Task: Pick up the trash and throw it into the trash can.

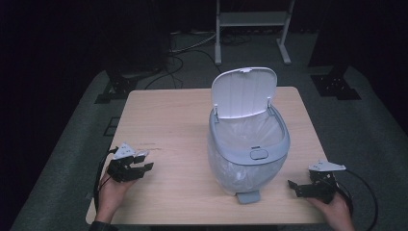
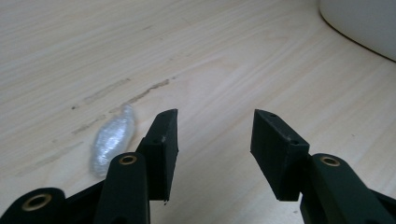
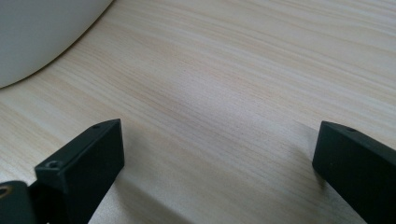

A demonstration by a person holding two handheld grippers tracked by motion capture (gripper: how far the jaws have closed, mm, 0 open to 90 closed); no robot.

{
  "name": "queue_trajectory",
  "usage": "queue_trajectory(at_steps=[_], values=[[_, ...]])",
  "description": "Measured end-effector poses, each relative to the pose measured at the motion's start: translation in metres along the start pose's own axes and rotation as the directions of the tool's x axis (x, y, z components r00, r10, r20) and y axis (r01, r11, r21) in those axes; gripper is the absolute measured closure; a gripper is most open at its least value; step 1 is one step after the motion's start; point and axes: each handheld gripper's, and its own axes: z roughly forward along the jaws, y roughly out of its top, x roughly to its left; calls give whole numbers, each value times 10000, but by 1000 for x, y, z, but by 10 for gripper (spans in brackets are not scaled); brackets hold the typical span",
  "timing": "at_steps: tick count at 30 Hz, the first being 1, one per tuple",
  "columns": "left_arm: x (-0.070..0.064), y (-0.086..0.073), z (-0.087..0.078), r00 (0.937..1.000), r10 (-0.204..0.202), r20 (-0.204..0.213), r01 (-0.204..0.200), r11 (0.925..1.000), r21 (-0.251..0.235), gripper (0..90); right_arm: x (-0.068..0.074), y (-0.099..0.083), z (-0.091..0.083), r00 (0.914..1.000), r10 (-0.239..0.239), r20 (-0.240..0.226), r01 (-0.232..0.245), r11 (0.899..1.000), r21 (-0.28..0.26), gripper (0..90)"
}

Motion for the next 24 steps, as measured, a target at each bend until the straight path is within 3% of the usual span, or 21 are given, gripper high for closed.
queue_trajectory(at_steps=[9, 13, 24], values=[[20, 1, 7, 9991, -285, -299, 285, 9996, -7, 525, 0, 0, 0, 10000, 18, -2, -18, 10000, 9, 11], [27, 3, 11, 9984, -132, -544, 139, 9998, 121, 538, 0, 0, 0, 10000, 25, 11, -25, 10000, 6, 11], [46, 6, 27, 9957, -434, -818, 448, 9989, 154, 553, 0, 0, 0, 10000, 19, 14, -19, 10000, 4, 11]])
